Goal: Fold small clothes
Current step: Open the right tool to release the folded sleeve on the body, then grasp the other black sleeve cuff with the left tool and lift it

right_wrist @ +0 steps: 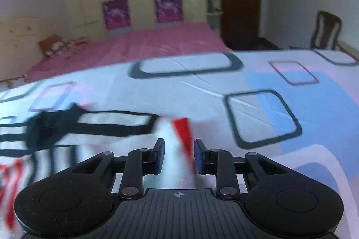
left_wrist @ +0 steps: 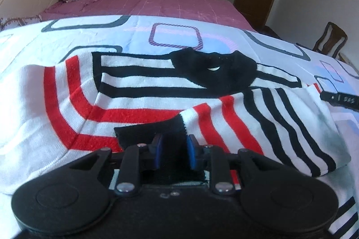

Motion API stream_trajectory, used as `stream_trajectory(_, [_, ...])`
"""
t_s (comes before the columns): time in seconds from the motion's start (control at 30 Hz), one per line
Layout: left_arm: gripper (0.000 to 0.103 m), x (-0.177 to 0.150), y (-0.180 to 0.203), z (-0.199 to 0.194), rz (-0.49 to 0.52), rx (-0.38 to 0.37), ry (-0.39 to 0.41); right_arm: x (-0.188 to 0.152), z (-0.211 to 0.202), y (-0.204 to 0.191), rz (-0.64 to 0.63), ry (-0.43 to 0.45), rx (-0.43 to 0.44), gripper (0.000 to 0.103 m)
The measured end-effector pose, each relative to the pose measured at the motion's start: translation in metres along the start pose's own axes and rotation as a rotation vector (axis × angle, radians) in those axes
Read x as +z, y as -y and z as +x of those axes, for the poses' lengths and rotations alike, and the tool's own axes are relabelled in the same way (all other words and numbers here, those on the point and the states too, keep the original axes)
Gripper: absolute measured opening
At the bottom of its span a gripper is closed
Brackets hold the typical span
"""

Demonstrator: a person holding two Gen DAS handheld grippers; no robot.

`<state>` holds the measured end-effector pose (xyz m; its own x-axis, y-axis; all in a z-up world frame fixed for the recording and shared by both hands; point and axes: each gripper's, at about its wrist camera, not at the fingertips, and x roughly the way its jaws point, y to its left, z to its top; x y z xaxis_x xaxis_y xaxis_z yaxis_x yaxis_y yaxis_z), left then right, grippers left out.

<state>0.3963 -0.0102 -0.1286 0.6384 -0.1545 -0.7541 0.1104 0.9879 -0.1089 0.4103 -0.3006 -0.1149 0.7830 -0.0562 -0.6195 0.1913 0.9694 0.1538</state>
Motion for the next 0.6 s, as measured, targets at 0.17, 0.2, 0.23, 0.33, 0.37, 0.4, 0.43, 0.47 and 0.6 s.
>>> stream_trajectory(0.17, [0.035, -0.004, 0.000, -0.014, -0.013, 0.003, -0.001, -0.016, -0.014, -0.050, -0.104, -0.037, 0.153, 0.028])
stream_trajectory(0.2, [0.038, -0.005, -0.001, -0.020, -0.017, 0.006, -0.001, -0.020, -0.012, -0.058, -0.117, -0.049, 0.170, 0.028])
stream_trajectory(0.23, [0.043, -0.007, -0.003, -0.024, -0.021, 0.009, 0.000, -0.025, -0.008, -0.065, -0.123, -0.067, 0.178, 0.028])
stream_trajectory(0.33, [0.053, -0.012, -0.011, -0.041, -0.030, 0.027, 0.002, -0.036, 0.007, -0.074, -0.131, -0.128, 0.166, 0.028])
stream_trajectory(0.37, [0.054, -0.014, -0.014, -0.048, -0.032, 0.036, 0.005, -0.036, 0.006, -0.076, -0.143, -0.126, 0.158, 0.028])
stream_trajectory(0.4, [0.056, -0.015, -0.017, -0.052, -0.036, 0.043, 0.008, -0.034, 0.004, -0.079, -0.145, -0.127, 0.159, 0.028])
stream_trajectory(0.43, [0.057, -0.017, -0.021, -0.058, -0.047, 0.051, 0.013, -0.032, 0.000, -0.081, -0.132, -0.125, 0.179, 0.028])
stream_trajectory(0.47, [0.058, -0.019, -0.026, -0.063, -0.060, 0.055, 0.015, -0.031, -0.003, -0.085, -0.116, -0.119, 0.214, 0.028])
stream_trajectory(0.6, [0.059, -0.031, -0.047, -0.079, -0.122, 0.083, 0.010, -0.038, -0.011, -0.125, -0.163, -0.120, 0.290, 0.028])
